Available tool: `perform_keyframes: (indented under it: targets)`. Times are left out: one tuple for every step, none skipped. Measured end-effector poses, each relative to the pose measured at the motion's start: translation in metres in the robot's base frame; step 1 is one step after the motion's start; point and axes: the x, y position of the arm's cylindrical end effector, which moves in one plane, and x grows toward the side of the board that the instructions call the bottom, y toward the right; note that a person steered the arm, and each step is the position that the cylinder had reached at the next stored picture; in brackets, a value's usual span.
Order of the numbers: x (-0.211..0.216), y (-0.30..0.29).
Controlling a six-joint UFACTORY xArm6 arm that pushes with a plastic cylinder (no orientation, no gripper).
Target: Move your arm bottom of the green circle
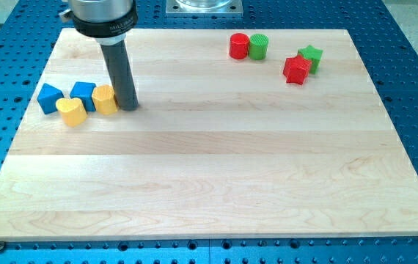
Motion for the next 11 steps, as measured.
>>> perform_keyframes:
  targets:
    - [0.003, 0.000]
    - [0.039, 0.000]
    - [0.063, 0.000]
    - [0.078, 0.000]
    - [0.068, 0.025]
    - [0.049, 0.079]
    - [0.036, 0.124]
    - [0.015, 0.152]
    - [-0.014, 0.163]
    - [-0.050, 0.167]
    - [-0.082, 0.215]
